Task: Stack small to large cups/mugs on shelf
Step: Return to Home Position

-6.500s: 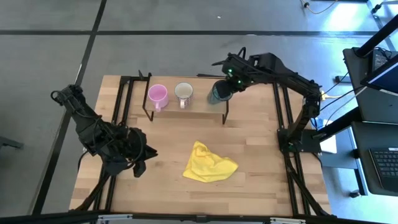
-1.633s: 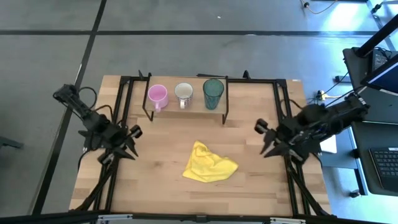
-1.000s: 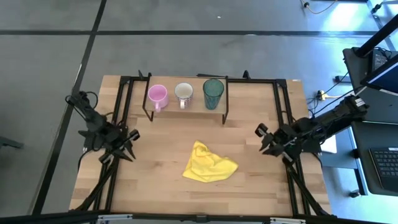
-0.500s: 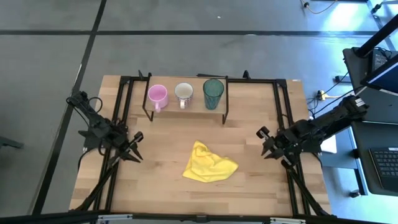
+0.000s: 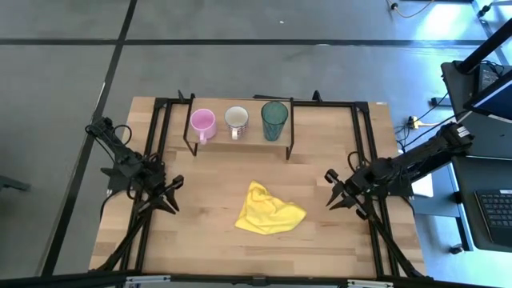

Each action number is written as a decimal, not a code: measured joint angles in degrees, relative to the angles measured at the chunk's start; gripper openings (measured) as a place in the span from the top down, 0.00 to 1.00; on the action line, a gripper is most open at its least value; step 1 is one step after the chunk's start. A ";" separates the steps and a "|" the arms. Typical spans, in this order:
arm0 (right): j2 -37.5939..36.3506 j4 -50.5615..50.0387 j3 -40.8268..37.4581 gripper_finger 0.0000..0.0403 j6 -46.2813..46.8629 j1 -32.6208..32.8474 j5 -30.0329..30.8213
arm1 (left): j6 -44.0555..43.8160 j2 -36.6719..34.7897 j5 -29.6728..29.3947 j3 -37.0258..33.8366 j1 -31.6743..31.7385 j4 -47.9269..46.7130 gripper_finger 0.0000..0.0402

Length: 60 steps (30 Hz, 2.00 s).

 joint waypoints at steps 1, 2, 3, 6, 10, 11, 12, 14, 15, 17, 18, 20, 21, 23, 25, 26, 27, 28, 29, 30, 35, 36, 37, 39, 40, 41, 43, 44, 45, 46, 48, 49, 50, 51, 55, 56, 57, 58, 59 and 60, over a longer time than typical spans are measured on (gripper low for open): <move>-0.04 -0.27 0.00 0.85 0.01 0.00 0.01 | 0.03 0.00 0.00 0.00 0.00 0.01 0.87; -0.03 -0.70 0.00 0.85 0.00 0.00 0.00 | 0.03 0.00 0.00 0.00 0.00 0.02 0.87; 0.02 -0.92 0.00 0.85 -0.06 0.00 0.00 | 0.03 0.00 0.00 0.00 0.00 0.04 0.87; -0.04 -1.00 0.00 0.85 0.01 0.00 0.01 | 0.16 0.00 0.00 0.00 0.00 0.04 0.87; -0.02 -1.38 0.00 0.85 -0.03 0.00 0.01 | 0.19 0.00 0.00 0.00 0.01 0.04 0.87; -0.01 -1.47 0.00 0.85 0.01 -0.01 0.01 | 0.19 0.00 0.00 0.00 0.02 0.04 0.87; 0.00 -1.47 0.00 0.85 0.00 0.00 0.01 | 0.17 0.00 0.00 0.00 0.02 0.02 0.87; 0.00 -1.49 0.00 0.85 -0.06 0.00 0.01 | 0.19 0.00 0.00 0.00 0.02 0.03 0.87; 0.00 -1.47 0.00 0.85 -0.02 -0.02 0.01 | 0.19 0.00 0.00 0.00 0.02 0.03 0.87; 0.00 -1.47 0.00 0.85 0.01 -0.02 0.01 | 0.18 0.00 0.00 0.00 0.02 0.04 0.87; 0.00 -1.49 0.00 0.85 -0.04 -0.02 0.01 | 0.18 0.00 0.00 0.00 0.02 0.02 0.87; 0.00 -1.49 0.00 0.85 -0.03 -0.02 0.01 | 0.16 0.00 0.00 0.00 0.02 0.02 0.87; 0.00 -1.49 0.00 0.85 0.01 -0.02 0.01 | 0.16 0.00 0.00 0.00 0.02 0.04 0.87; 0.00 -1.49 0.00 0.85 -0.05 -0.02 0.01 | 0.16 0.00 0.00 0.00 0.02 0.03 0.87; 0.00 -1.49 0.00 0.85 -0.02 -0.02 0.01 | 0.19 0.00 0.00 0.00 0.02 0.04 0.87; 0.00 -1.49 0.00 0.85 0.01 -0.02 0.01 | 0.18 0.00 0.00 0.00 0.02 0.03 0.87; 0.00 -1.49 0.00 0.85 0.00 -0.02 0.02 | 0.17 0.00 0.00 0.00 0.02 0.02 0.87; 0.00 -1.49 0.00 0.85 -0.06 -0.01 0.01 | 0.19 0.00 0.00 0.00 0.02 0.04 0.87; 0.00 -1.49 0.00 0.85 -0.05 -0.02 0.01 | 0.19 0.00 0.00 0.00 0.02 0.02 0.87; 0.00 -1.49 0.00 0.85 -0.01 0.00 0.01 | 0.19 0.00 0.00 0.00 0.02 0.03 0.87; 0.00 -1.49 0.00 0.85 0.00 -0.02 0.01 | 0.19 0.00 0.00 0.00 0.02 0.02 0.87; 0.00 -1.49 0.00 0.85 0.01 -0.01 0.01 | 0.19 0.00 0.00 0.00 0.02 0.04 0.87; 0.00 -1.49 0.00 0.85 -0.03 -0.01 0.02 | 0.19 0.00 0.00 0.00 0.02 0.03 0.87; 0.00 -1.49 0.00 0.85 -0.04 -0.01 0.04 | 0.19 -0.02 0.00 0.00 0.02 0.02 0.87; 0.00 -1.49 0.00 0.85 0.01 -0.02 0.02 | 0.19 0.00 0.00 0.00 0.02 0.03 0.87; 0.00 -1.49 0.00 0.85 0.01 -0.02 0.04 | 0.19 0.00 0.00 0.00 0.02 0.03 0.87; 0.00 -1.49 0.00 0.85 -0.06 -0.02 0.02 | 0.19 0.00 0.00 0.02 0.02 0.04 0.87; 0.00 -1.49 0.00 0.85 -0.04 -0.02 0.02 | 0.19 0.00 0.00 0.01 0.02 0.02 0.87; 0.00 -1.49 0.00 0.85 0.01 -0.01 0.02 | 0.19 0.00 0.00 0.02 0.02 0.04 0.87; 0.00 -1.49 0.00 0.85 0.01 -0.02 0.04 | 0.19 0.00 0.00 0.02 0.02 0.04 0.87; 0.00 -1.49 0.00 0.85 -0.06 -0.02 0.04 | 0.19 0.00 0.00 0.01 0.02 0.04 0.87; 0.00 -1.49 0.00 0.85 -0.04 -0.02 0.04 | 0.19 0.00 0.00 0.02 0.02 0.04 0.87; 0.00 -1.49 0.00 0.85 0.01 -0.02 0.04 | 0.19 0.00 0.00 0.02 0.02 0.04 0.87; 0.00 -1.49 0.00 0.85 -0.01 -0.02 0.04 | 0.19 0.00 0.00 0.02 0.02 0.02 0.87; 0.00 -1.50 0.00 0.85 0.01 -0.02 0.04 | 0.19 0.00 -0.01 0.02 0.02 0.03 0.87; 0.00 -1.50 0.00 0.85 -0.01 -0.02 0.04 | 0.19 0.00 0.00 0.02 0.02 0.03 0.87; 0.00 -1.49 0.00 0.85 -0.04 -0.02 0.04 | 0.19 0.00 0.00 0.02 0.02 0.04 0.87; 0.00 -1.49 0.00 0.85 -0.06 -0.02 0.04 | 0.19 0.00 0.00 0.02 0.02 0.02 0.87; 0.00 -1.49 0.00 0.85 -0.01 -0.02 0.04 | 0.19 0.00 0.00 0.02 0.02 0.02 0.87; 0.00 -1.49 0.00 0.85 0.01 -0.02 0.04 | 0.19 0.00 0.00 0.02 0.02 0.04 0.87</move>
